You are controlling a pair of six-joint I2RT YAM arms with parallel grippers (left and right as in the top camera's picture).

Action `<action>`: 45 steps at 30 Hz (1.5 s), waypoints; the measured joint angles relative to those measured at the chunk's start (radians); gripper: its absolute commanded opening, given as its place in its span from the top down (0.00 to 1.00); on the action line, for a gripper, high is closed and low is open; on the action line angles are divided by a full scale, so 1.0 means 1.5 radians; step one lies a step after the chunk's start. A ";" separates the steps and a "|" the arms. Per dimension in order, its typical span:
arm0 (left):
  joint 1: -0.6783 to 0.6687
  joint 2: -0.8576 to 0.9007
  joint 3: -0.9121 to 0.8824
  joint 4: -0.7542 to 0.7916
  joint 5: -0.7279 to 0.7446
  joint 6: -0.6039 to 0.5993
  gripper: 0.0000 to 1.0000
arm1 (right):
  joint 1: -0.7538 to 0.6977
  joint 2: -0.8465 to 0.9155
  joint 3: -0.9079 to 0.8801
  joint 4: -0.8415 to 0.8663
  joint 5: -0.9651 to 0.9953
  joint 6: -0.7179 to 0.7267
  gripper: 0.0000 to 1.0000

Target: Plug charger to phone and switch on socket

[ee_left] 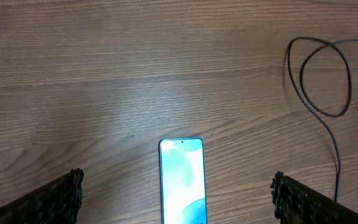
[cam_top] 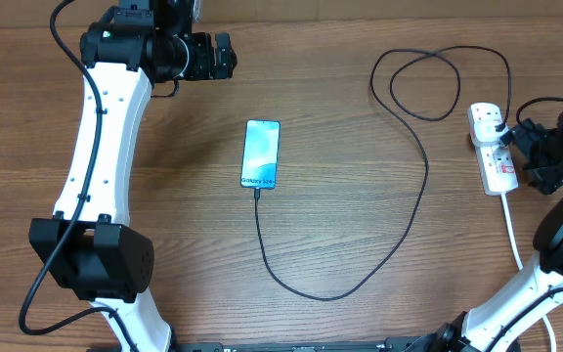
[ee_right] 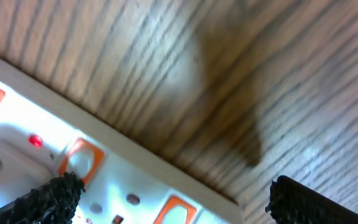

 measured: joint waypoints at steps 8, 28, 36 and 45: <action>0.000 0.000 0.000 0.000 -0.001 0.000 0.00 | 0.011 -0.035 0.003 -0.054 -0.034 0.009 0.00; 0.000 0.000 0.000 0.000 -0.002 0.000 0.00 | 0.166 -0.578 -0.034 -0.222 -0.046 0.020 0.00; 0.000 0.000 0.000 0.000 -0.003 0.000 0.00 | 0.305 -0.809 -0.183 -0.225 -0.046 0.064 0.00; 0.000 0.000 0.000 0.000 -0.003 0.000 0.00 | 0.321 -0.882 -0.233 -0.334 -0.046 0.098 0.00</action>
